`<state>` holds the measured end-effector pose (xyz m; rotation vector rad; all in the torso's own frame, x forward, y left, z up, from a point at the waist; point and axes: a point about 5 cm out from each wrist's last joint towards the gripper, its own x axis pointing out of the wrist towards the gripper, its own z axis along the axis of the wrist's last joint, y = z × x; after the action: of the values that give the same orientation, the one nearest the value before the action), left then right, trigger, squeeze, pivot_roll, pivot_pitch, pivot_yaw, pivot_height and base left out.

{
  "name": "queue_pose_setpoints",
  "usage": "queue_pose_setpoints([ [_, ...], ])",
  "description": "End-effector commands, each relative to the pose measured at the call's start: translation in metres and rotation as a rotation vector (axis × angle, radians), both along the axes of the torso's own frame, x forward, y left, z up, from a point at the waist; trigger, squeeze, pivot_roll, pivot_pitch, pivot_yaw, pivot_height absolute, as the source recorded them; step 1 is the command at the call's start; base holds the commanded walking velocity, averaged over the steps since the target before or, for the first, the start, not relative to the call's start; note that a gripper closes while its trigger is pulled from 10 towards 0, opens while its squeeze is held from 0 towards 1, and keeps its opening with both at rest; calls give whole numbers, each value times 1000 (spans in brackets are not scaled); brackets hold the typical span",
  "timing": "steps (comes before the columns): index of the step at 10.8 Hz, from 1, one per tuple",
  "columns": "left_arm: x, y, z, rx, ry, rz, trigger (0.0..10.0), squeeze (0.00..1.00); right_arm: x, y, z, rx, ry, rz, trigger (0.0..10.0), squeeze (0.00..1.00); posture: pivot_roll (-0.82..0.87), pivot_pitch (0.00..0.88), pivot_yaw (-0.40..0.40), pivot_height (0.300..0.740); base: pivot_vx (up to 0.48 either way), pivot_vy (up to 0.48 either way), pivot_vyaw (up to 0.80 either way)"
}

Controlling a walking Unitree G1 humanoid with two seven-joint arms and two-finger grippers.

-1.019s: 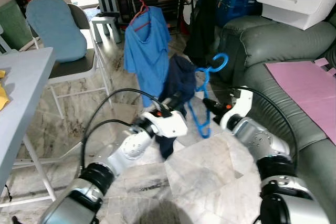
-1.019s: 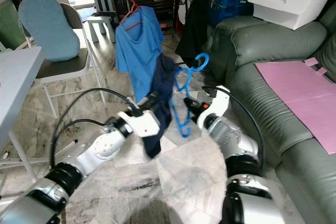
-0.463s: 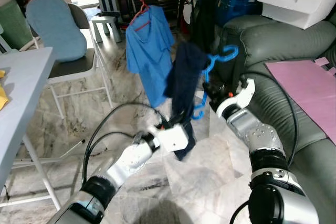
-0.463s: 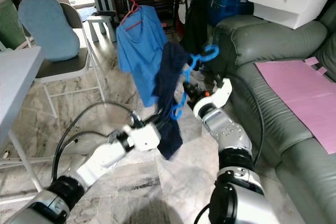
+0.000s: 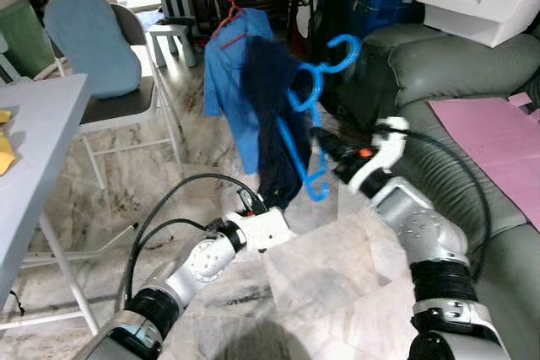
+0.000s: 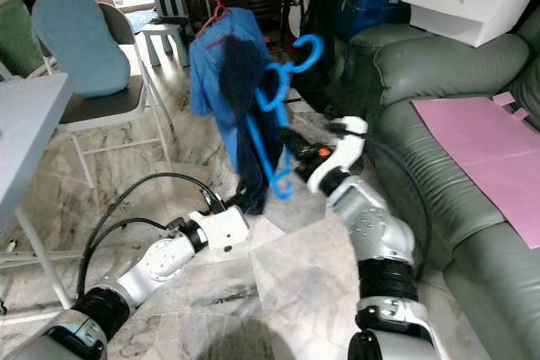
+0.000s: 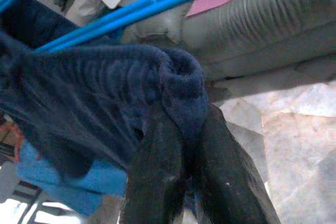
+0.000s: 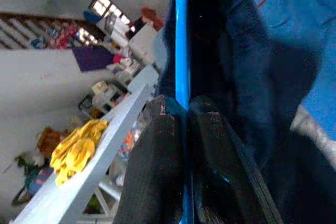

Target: Hang hanger

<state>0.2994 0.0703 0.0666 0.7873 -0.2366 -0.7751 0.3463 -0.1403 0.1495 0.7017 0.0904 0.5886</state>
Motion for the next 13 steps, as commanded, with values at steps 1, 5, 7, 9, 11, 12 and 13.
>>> queue_pose_setpoints([
  [1,-6,-4,-8,17,45,-27,10000,341,1,0,23,9,-113,-2,10000,0,-114,0,66,740,0,0,0],
  [5,-16,-15,-17,-17,112,-61,10000,1000,-17,17,11,-253,-264,85,10000,0,-113,0,62,740,0,0,0],
  [7,-18,-15,-18,-16,122,-61,10000,1000,-22,20,6,-324,-306,118,10000,0,-113,0,62,740,0,0,0],
  [9,-19,-13,-18,-34,144,-66,10000,1000,-26,17,-3,-402,-348,103,10000,0,-112,0,66,740,0,0,0],
  [11,-22,-12,-13,-53,141,-85,10000,1000,-28,16,-8,-451,-383,104,10000,0,-112,0,65,740,0,0,0],
  [12,-22,-8,-8,-63,131,-88,10000,1000,-31,13,-13,-486,-396,128,10000,0,-111,0,66,740,0,0,0],
  [13,-22,-2,-1,-68,110,-88,10000,1000,-35,8,-17,-524,-420,134,10000,0,-113,0,67,740,0,0,0],
])
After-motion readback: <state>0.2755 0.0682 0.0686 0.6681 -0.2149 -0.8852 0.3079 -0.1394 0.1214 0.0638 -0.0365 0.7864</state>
